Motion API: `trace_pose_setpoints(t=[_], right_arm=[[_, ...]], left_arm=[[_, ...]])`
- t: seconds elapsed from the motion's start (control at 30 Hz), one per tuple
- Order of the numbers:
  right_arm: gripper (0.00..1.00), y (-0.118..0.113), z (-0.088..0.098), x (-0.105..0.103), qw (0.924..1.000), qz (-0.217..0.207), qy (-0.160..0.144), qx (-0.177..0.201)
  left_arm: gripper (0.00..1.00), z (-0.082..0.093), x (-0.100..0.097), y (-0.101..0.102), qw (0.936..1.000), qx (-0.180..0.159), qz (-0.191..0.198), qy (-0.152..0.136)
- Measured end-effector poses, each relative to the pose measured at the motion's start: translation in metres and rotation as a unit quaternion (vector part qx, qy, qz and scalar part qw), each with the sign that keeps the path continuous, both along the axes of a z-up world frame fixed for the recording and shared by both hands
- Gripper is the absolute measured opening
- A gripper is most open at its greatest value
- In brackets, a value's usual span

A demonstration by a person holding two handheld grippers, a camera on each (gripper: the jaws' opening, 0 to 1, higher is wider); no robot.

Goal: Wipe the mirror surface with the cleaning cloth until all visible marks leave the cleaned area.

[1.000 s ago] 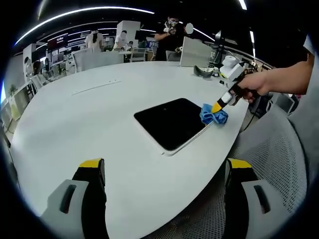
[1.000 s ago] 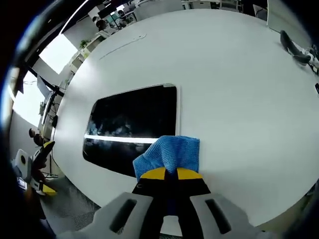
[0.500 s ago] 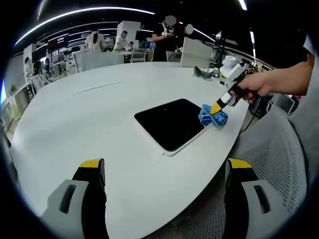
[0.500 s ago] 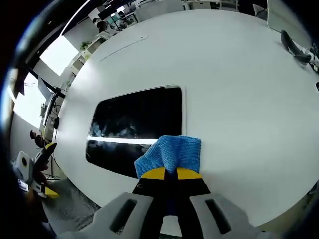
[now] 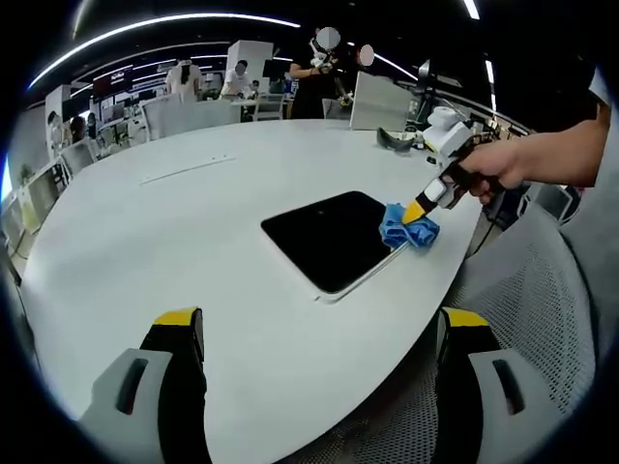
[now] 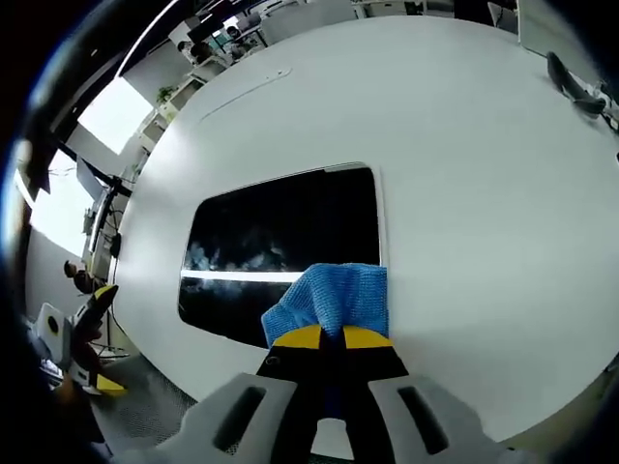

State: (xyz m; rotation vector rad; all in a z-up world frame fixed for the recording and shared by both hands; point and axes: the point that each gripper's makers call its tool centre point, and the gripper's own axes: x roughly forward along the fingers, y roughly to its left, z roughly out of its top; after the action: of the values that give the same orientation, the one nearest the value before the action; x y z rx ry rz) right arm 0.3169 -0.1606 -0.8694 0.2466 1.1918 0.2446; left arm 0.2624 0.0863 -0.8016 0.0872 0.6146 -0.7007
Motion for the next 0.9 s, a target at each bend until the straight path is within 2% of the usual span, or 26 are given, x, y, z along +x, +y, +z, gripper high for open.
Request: trace_pose_setpoints(t=[0.6,0.9], right_arm=[[0.0,0.05,0.0,0.002,0.9995,0.02,0.0,0.023],[0.0,0.062,0.0,0.004,0.9993,0.029,0.002,0.023]], left_arm=[[0.99,-0.001,0.0,0.0,1.0,0.001,0.0,0.003],[0.99,-0.002,0.0,0.0,1.0,0.002,-0.001,0.003]])
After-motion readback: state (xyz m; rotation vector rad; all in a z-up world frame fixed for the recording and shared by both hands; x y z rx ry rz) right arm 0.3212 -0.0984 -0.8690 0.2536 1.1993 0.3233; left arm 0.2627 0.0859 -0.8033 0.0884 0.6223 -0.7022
